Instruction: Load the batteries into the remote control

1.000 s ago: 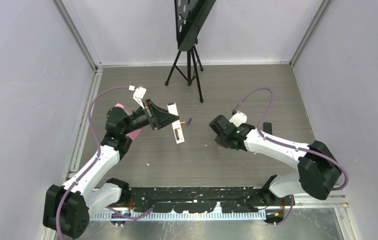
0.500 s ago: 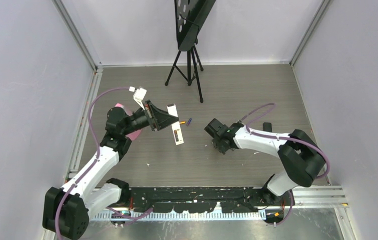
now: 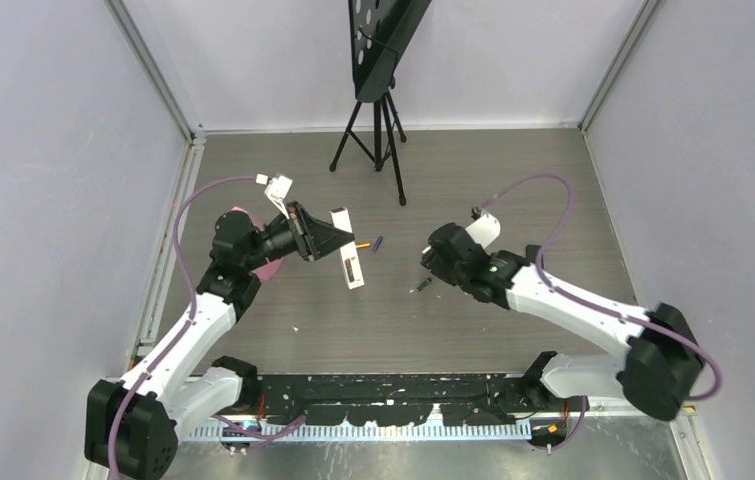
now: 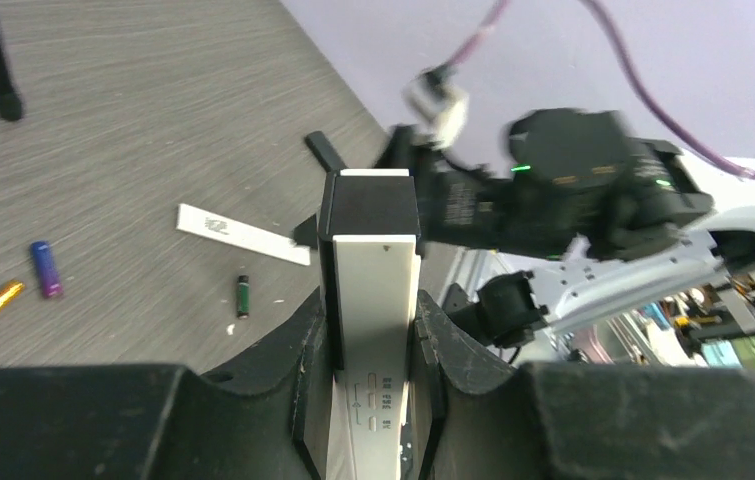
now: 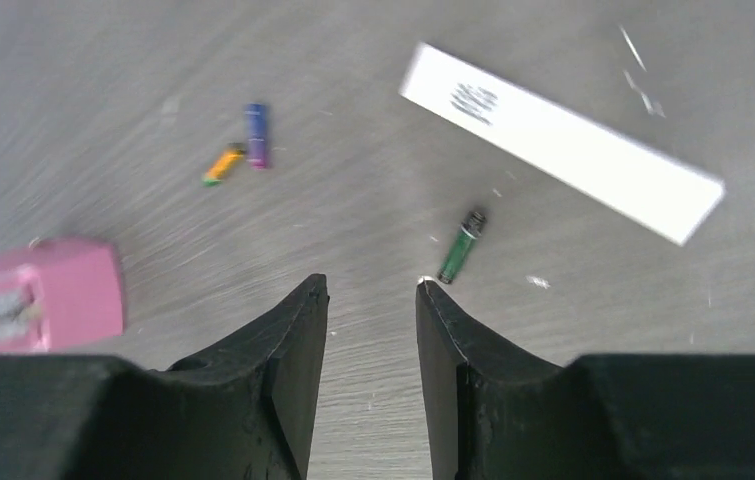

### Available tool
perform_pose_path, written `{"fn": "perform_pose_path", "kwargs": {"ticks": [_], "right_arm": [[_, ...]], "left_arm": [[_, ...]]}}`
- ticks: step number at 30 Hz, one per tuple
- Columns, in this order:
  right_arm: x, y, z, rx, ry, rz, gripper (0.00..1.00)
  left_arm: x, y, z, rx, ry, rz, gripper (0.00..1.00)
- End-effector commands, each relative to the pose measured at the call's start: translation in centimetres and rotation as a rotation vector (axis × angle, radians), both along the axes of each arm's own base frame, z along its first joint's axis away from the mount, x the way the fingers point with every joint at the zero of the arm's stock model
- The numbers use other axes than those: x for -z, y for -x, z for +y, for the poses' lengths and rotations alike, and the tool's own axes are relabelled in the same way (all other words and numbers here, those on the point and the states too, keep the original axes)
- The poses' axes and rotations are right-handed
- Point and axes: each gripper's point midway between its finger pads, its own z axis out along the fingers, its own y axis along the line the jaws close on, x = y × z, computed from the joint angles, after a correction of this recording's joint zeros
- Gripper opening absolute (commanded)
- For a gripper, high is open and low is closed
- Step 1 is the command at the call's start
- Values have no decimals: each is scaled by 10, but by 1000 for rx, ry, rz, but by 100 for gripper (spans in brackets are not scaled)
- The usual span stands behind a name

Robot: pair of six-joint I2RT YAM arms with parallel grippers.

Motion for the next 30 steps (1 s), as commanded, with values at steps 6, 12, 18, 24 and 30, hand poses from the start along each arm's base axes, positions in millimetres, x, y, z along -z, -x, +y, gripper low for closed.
{"fn": "perform_pose_path", "kwargs": {"ticks": [6, 12, 18, 24, 30], "right_arm": [[-63, -10, 14, -894, 517, -431, 48], [0, 17, 11, -1517, 761, -150, 44], [24, 18, 6, -1715, 833, -39, 42], [50, 27, 3, -1818, 818, 36, 40], [67, 11, -2, -1788, 917, 38, 38]], "left_arm": [[-6, -42, 49, -380, -132, 29, 0], [-7, -41, 59, -422, -170, 45, 0], [-10, -38, 60, -414, -187, 37, 0], [-1, -40, 63, -427, -195, 62, 0], [1, -42, 64, -433, -198, 73, 0]]}}
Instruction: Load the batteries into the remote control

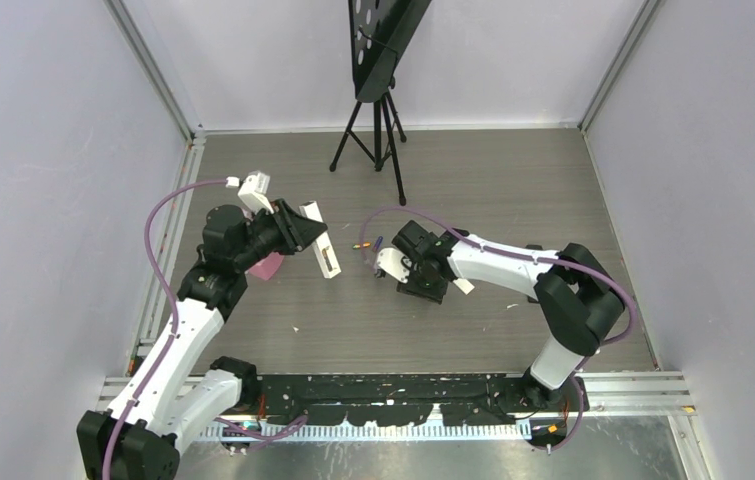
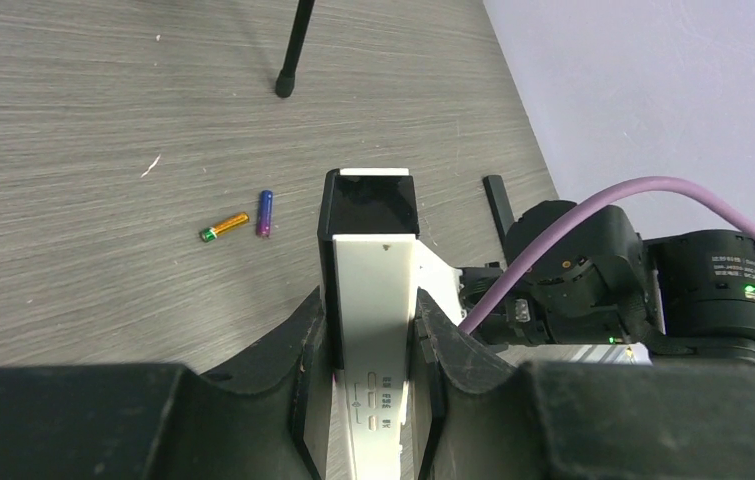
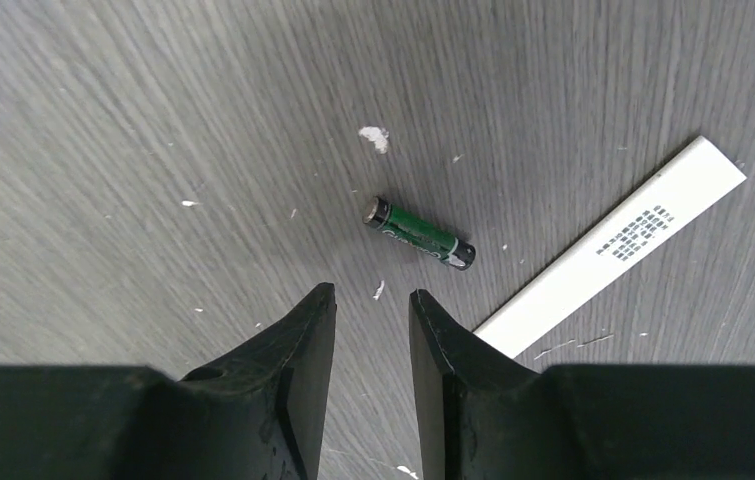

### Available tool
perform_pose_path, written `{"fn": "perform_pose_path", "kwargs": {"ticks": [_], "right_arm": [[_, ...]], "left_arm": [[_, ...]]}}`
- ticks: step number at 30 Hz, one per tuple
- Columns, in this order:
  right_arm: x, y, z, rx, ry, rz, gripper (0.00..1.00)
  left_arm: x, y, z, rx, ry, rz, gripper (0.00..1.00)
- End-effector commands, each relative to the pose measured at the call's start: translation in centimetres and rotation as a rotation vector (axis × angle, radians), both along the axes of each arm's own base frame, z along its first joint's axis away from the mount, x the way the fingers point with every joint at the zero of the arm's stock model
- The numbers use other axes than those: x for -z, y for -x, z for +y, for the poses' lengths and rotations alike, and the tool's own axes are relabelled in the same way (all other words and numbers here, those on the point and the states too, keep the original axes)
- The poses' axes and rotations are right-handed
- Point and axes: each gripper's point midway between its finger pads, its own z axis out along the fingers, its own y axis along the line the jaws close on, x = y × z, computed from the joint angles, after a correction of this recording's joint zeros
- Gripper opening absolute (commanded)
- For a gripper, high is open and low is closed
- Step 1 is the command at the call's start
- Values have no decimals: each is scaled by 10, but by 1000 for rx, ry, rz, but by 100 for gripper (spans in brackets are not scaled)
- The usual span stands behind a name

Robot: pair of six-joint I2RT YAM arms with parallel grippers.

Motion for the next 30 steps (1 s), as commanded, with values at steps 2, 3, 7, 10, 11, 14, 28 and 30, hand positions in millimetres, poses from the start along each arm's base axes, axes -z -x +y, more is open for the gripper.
{"fn": "perform_pose_path", "kwargs": {"ticks": [2, 3, 7, 10, 11, 14, 28, 30], "right_arm": [[1, -23, 5, -40, -4, -109, 38], [1, -25, 7, -40, -11, -116, 38], [2, -32, 13, -47, -35, -149, 38], [3, -36, 15, -49, -39, -162, 38], [4, -36, 15, -51, -38, -164, 38], [7, -42, 16, -42, -29, -183, 38], [19, -38, 12, -20, -28, -62, 15], [20, -39, 4, 32, -16, -34, 4]], "left_arm": [[-23, -5, 4, -14, 2, -69, 0], [-23, -5, 4, -14, 2, -69, 0], [-23, -5, 5, -15, 0, -68, 0], [-24, -4, 6, -13, 2, -68, 0], [-25, -4, 6, -13, 3, -69, 0], [-25, -5, 6, -11, 4, -67, 0], [-23, -6, 4, 5, 14, -52, 0], [-23, -5, 4, 5, 14, -53, 0]]}}
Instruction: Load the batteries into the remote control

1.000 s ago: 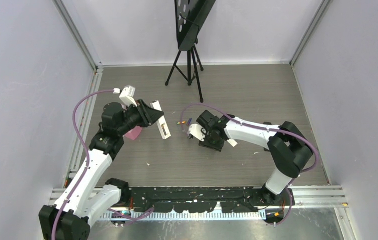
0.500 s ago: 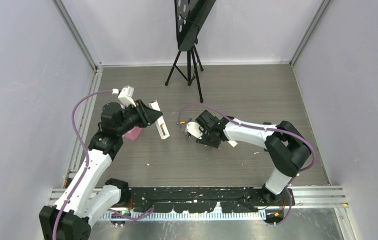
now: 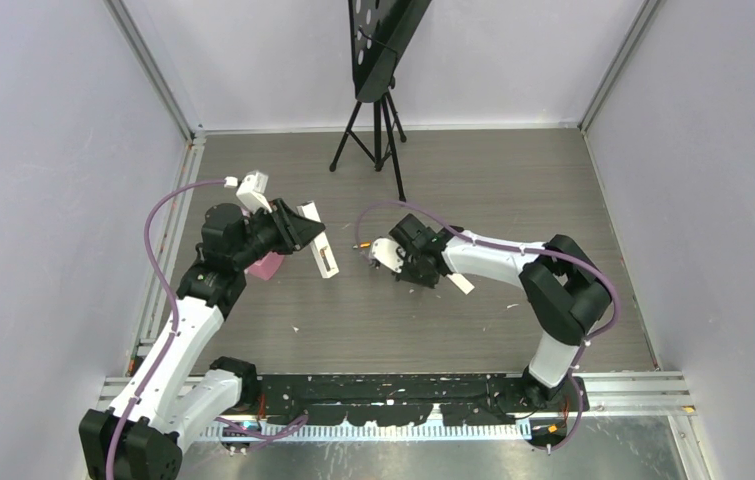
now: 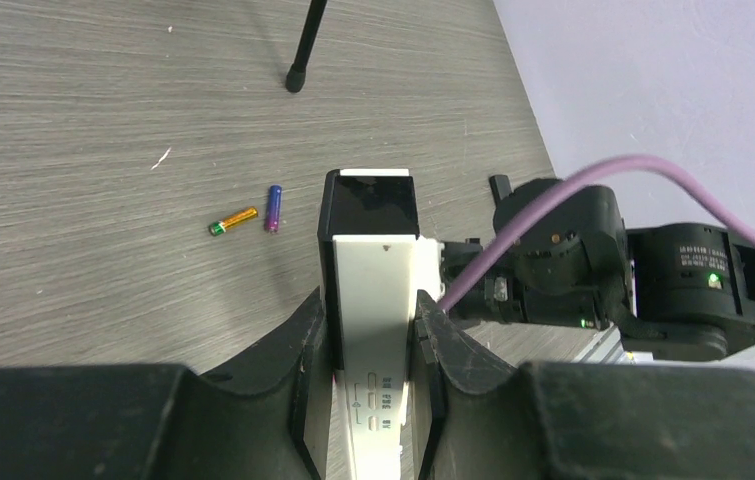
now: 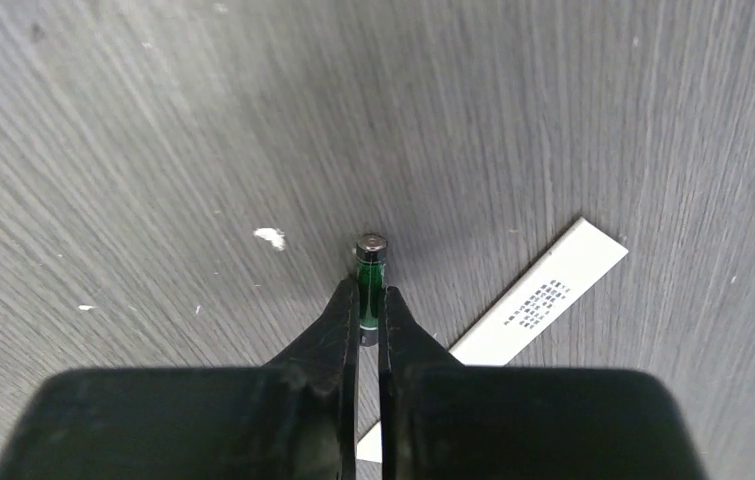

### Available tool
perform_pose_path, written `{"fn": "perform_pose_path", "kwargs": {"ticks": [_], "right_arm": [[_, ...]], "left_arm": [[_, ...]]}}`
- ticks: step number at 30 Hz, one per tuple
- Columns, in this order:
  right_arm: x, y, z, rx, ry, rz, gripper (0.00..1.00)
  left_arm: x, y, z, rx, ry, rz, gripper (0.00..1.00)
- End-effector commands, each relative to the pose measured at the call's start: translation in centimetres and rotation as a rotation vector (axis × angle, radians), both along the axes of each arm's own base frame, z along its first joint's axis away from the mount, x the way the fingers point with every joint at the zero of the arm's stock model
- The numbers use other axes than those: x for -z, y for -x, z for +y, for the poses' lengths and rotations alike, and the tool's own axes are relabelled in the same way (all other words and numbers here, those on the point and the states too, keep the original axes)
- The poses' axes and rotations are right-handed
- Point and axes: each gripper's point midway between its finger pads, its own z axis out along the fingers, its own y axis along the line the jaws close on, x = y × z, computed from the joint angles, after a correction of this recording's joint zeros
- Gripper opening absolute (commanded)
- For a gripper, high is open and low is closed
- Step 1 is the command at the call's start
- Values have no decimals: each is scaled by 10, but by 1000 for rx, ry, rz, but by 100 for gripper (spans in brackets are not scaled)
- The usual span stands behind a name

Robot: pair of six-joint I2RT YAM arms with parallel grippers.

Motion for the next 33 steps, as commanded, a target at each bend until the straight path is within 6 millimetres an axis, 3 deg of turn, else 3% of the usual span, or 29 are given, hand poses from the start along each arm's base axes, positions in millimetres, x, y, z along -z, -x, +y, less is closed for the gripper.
{"fn": "perform_pose_path", "kwargs": {"ticks": [1, 5, 9, 12, 15, 17, 21, 23, 26, 30, 33], "right_arm": [[6, 3, -14, 88, 9, 104, 3], [0, 6, -12, 115, -39, 141, 2], [1, 6, -11, 147, -58, 159, 17], [5, 8, -15, 191, -60, 201, 21], [6, 10, -17, 228, -59, 238, 14], [6, 6, -17, 244, -53, 232, 2], [-1, -3, -12, 282, -78, 202, 0], [-13, -12, -5, 322, -128, 162, 0], [-48, -21, 15, 385, -271, 125, 0], [-105, -17, 42, 439, -522, 121, 0], [-150, -11, 52, 494, -704, 76, 0]], "left_arm": [[-28, -2, -1, 16, 16, -78, 0], [-26, -2, 0, 14, 16, -76, 0], [-27, -3, -1, 16, 19, -75, 0], [-27, -2, -1, 18, 19, -77, 0], [-27, -1, 0, 18, 18, -77, 0], [-26, -1, -1, 19, 19, -74, 0], [-23, 0, -3, 30, 35, -63, 0], [-21, 0, -5, 39, 47, -57, 0], [-18, -1, -10, 60, 73, -58, 0], [-16, -5, -17, 80, 126, -55, 0], [-13, -9, -24, 93, 192, -22, 0]]}}
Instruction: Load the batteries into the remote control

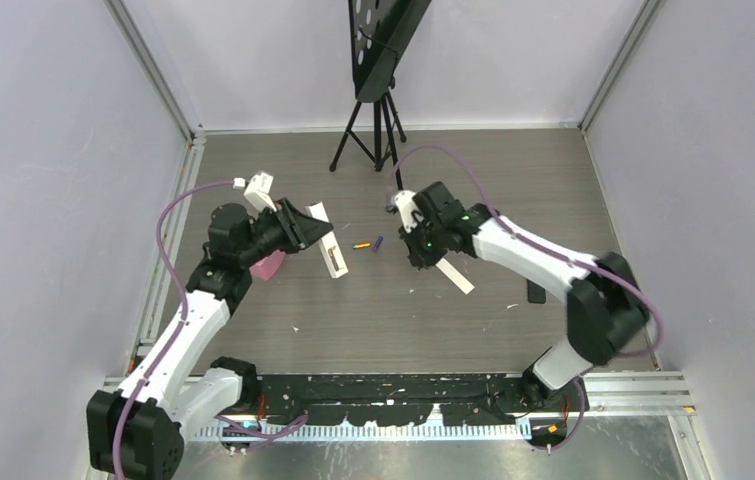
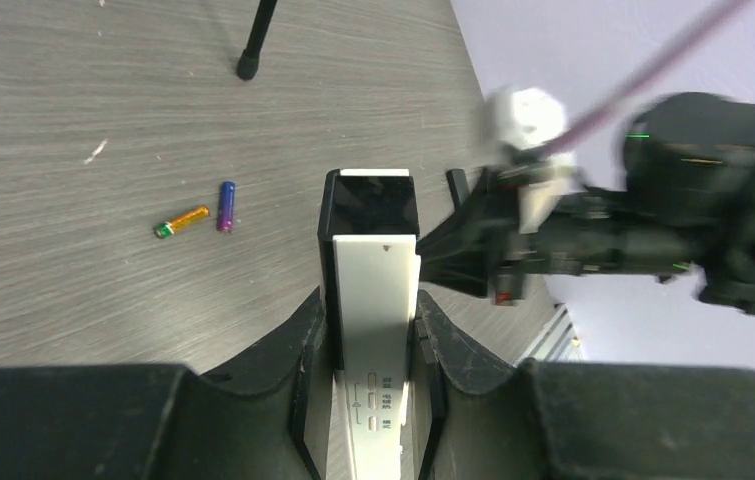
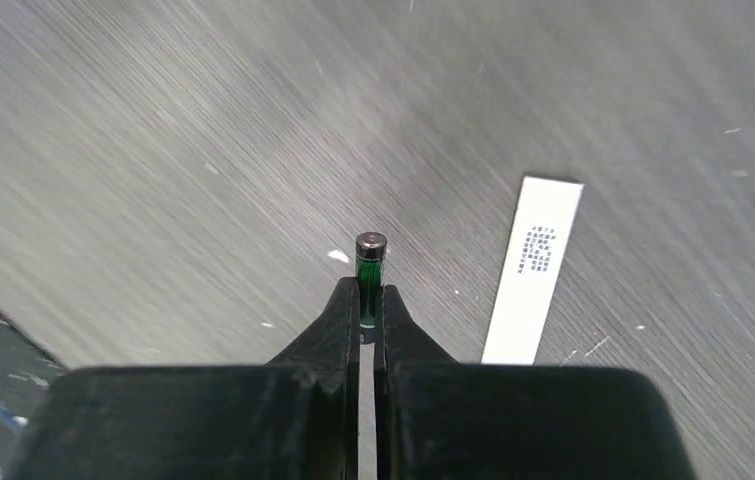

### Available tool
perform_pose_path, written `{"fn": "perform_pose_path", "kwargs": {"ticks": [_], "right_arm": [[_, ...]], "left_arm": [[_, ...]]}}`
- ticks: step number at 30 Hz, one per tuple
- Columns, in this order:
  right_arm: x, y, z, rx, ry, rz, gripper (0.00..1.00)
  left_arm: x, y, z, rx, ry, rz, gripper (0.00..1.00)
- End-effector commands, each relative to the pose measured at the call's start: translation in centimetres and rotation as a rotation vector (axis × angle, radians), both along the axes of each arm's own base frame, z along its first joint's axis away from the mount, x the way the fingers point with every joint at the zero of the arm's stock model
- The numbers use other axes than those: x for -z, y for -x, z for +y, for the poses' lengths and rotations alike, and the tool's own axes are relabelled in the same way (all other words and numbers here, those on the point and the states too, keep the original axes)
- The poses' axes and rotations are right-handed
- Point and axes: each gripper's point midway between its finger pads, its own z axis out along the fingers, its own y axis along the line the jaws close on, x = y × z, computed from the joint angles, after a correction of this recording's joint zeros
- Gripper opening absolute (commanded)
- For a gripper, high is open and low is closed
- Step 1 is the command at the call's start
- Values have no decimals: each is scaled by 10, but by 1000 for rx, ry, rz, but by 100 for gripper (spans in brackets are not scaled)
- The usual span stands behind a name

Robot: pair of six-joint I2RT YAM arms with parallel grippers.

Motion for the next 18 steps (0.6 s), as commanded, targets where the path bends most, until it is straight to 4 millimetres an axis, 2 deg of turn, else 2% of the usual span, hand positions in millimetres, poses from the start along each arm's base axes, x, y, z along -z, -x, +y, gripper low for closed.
{"fn": "perform_pose_path", "kwargs": {"ticks": [1, 4, 7, 12, 18], "right_arm": [[-111, -4, 36, 163, -390, -165, 0], [-147, 4, 25, 355, -485, -143, 0], [-168, 26, 24, 399, -521, -54, 0], [-175, 58, 27, 413, -518, 62, 0], [-172, 66, 32, 412, -488, 64, 0]], "left_arm": [[-19, -7, -16, 54, 142, -39, 0], [-18, -7, -34, 100, 247, -13, 0], [-10, -9, -54, 136, 295, 14, 0], [-1, -14, -84, 157, 337, 60, 0], [12, -22, -100, 174, 406, 147, 0]]}}
